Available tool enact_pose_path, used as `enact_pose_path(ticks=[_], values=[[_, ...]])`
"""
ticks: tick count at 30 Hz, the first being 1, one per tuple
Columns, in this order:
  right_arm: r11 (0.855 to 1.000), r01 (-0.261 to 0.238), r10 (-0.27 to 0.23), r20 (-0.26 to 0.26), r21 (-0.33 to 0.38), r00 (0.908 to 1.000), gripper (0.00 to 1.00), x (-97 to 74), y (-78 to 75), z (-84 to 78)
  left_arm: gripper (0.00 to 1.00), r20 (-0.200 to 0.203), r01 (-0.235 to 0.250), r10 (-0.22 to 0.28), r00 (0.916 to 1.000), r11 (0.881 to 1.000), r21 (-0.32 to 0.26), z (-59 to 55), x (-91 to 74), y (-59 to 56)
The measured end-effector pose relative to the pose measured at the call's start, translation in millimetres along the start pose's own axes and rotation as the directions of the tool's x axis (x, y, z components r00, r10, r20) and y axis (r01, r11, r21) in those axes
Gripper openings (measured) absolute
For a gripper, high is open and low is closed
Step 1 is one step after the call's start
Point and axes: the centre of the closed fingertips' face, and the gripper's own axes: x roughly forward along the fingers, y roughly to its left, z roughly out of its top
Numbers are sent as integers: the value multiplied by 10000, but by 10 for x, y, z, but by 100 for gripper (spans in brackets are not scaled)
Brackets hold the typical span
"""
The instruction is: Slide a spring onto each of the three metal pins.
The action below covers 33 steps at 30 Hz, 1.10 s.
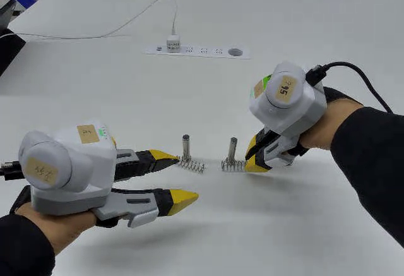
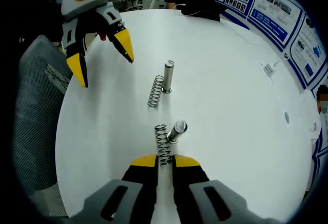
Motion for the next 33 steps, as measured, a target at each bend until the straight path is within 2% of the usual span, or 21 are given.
enact_pose_path(ticks=[21,29,33], values=[[9995,-198,192,-245,-254,9995,12,74,15,-35,40,-5,50,-50,10000,10000,43,1,34,-9],[9991,-390,383,-382,-158,9985,12,7,116,-66,40,-60,188,-187,9998,9997,121,-2,91,-27],[9984,-489,482,-240,-299,9986,12,-83,196,-4,40,-54,272,-271,9996,9995,181,14,114,-45]])
